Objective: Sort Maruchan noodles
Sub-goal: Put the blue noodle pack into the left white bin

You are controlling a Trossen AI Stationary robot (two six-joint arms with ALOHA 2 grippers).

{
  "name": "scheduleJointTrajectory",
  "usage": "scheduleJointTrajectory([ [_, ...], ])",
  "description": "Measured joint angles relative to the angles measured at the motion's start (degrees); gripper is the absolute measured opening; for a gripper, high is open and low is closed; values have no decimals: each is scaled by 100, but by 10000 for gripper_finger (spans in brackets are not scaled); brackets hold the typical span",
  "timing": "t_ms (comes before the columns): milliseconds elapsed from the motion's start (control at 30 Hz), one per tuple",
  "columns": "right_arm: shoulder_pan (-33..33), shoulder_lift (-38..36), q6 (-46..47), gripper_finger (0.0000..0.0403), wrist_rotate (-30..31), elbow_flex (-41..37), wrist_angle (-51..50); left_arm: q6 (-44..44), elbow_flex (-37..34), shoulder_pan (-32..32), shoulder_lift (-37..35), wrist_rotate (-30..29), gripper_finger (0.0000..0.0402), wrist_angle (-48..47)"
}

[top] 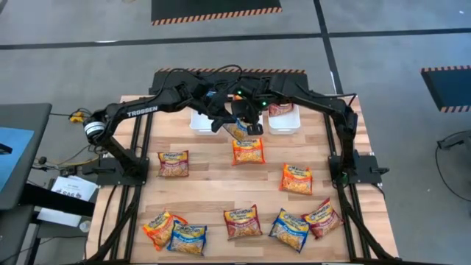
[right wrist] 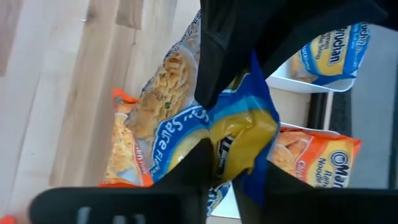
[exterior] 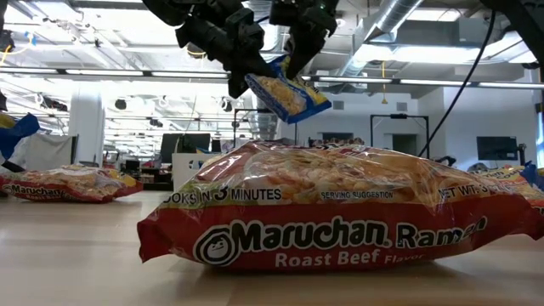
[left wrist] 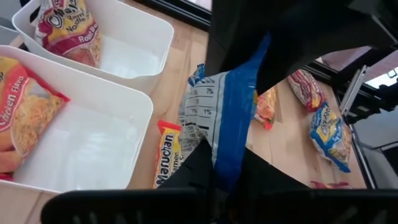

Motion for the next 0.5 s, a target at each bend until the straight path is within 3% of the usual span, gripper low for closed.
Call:
scheduleJointTrajectory([
  [300, -101, -208, 41, 171, 349, 11, -78, 39, 0, 279, -41, 37, 16, -158],
  [500, -373, -614, 152, 190, 355, 22, -133, 277, 0, 833, -301, -70, 15, -677],
])
